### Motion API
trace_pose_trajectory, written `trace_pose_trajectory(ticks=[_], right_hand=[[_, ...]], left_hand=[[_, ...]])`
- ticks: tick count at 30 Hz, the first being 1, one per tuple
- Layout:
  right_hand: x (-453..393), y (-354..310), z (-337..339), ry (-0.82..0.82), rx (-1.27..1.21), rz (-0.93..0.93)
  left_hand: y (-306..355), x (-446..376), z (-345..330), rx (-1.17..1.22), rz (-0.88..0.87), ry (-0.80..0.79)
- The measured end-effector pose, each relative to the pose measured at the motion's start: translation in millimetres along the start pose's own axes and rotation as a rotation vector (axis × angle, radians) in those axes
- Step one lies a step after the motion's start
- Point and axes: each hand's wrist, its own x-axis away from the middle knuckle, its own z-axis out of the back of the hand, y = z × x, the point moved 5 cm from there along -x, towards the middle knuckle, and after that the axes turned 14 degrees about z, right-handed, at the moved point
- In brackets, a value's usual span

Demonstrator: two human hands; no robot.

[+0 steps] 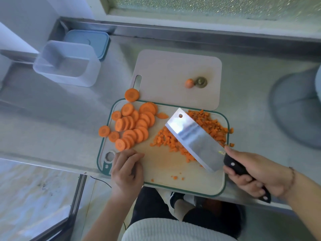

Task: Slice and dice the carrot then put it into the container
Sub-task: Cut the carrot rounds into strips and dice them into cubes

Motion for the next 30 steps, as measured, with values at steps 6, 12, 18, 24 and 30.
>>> trace_pose_trajectory(ticks=[6,12,18,24,30], right_hand=[[-8,13,16,-0.045,-0.353,-0.046],[-7,6,12,-0.186,-0.553,-0.009],[-9,17,6,-0.24,-0.613,-0.002],[-1,17,6,-0.133,-0.583,0.022],[22,10,0,0.085,-0.264,0.093]], left_hand=[[20,10,-10,-0.117,-0.262,-0.133],[61,31,-43,-0.139,-0.656,-0.403],[61,16,-59,-0.118,-0.693,-0.441],[65,-26,-73,-0.184,-0.527,-0.224],[65,-53,-58,-0.128,-0.457,-0.248]])
